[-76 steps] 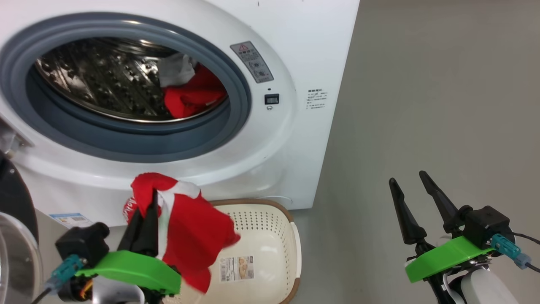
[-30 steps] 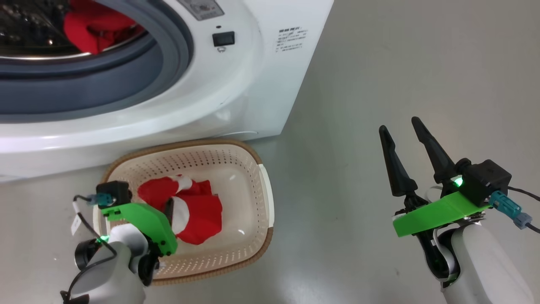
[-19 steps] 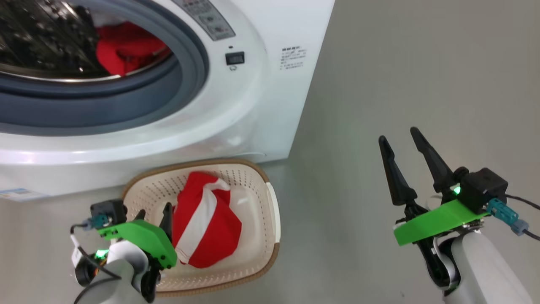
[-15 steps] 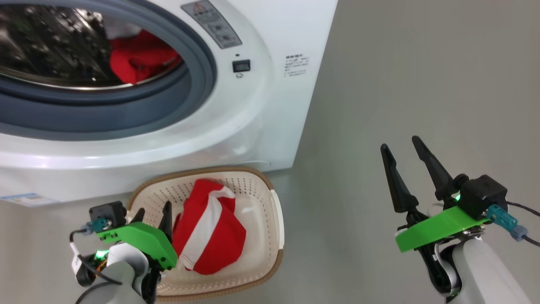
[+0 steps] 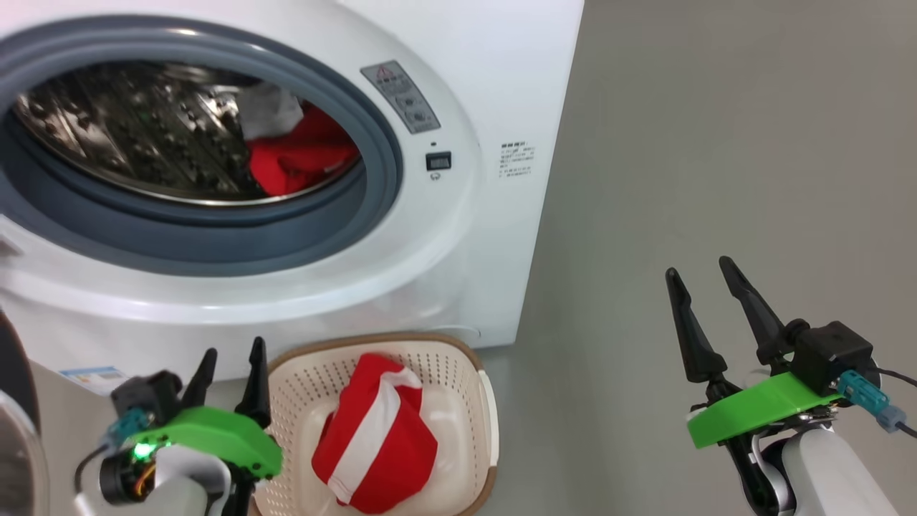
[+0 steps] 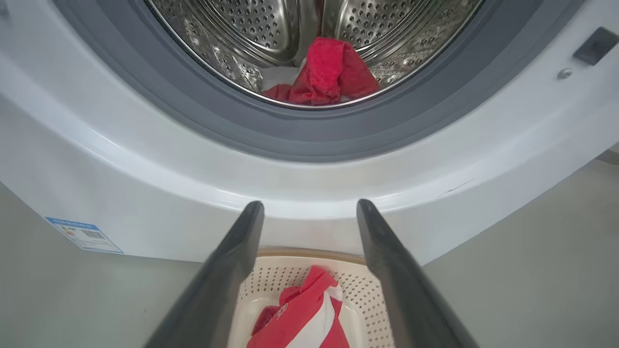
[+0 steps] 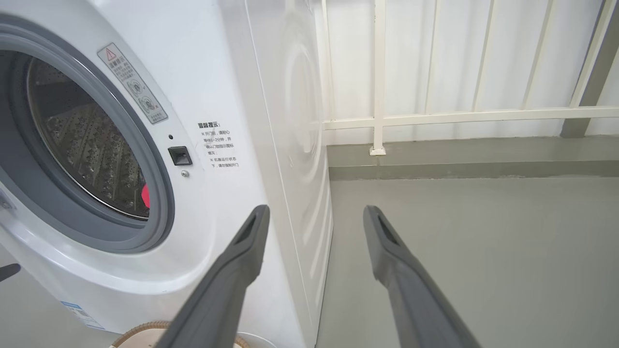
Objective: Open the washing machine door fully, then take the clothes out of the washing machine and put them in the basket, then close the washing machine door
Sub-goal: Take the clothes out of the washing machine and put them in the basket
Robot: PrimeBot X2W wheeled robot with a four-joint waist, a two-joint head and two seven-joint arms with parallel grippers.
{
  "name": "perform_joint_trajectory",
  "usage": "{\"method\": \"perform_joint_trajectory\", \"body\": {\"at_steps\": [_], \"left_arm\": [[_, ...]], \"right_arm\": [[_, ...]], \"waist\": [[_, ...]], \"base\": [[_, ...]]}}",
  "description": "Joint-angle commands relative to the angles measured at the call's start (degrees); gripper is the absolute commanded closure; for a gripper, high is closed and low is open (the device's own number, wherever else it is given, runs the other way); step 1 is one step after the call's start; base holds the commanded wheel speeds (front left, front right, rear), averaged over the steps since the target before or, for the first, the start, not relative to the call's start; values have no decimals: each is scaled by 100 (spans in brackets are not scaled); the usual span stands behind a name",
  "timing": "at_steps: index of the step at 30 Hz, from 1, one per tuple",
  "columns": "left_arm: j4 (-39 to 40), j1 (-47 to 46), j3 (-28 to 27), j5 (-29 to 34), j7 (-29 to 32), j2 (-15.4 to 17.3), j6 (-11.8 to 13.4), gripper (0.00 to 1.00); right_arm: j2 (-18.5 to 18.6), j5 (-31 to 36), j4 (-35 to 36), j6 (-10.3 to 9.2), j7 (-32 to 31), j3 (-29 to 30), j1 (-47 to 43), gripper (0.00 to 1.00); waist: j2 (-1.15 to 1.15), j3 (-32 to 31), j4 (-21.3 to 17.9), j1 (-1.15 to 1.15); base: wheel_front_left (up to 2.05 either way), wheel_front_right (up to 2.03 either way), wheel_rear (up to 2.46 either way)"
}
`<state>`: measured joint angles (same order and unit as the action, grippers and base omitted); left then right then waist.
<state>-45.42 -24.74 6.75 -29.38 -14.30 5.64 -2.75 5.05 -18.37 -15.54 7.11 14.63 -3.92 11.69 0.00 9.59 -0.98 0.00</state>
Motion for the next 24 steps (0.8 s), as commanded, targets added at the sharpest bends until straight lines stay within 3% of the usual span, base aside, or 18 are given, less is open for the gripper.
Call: {"method": "perform_joint_trajectory", "body": {"at_steps": [1, 8, 15, 24], "left_arm": [[304, 162, -255, 20, -69, 150, 32, 0], [1637, 985, -551, 240, -69, 96, -18, 0], [2883, 1892, -652, 748, -69, 23, 156, 0], [3609, 2659, -803, 989, -70, -41, 286, 0]], "right_arm": [[-3, 68, 145, 37, 37, -65, -38, 0], [-22, 148, 162, 37, 37, -53, -254, 0], [-52, 151, 188, 37, 37, 6, -507, 0], [-97, 189, 253, 37, 37, 3, -681, 0]], "waist": [[0, -190, 26, 0], [0, -523, 11, 0], [0, -865, -71, 0], [0, -1077, -168, 0]], "base": [[0, 0, 0], [0, 0, 0], [0, 0, 0], [0, 0, 0]]}}
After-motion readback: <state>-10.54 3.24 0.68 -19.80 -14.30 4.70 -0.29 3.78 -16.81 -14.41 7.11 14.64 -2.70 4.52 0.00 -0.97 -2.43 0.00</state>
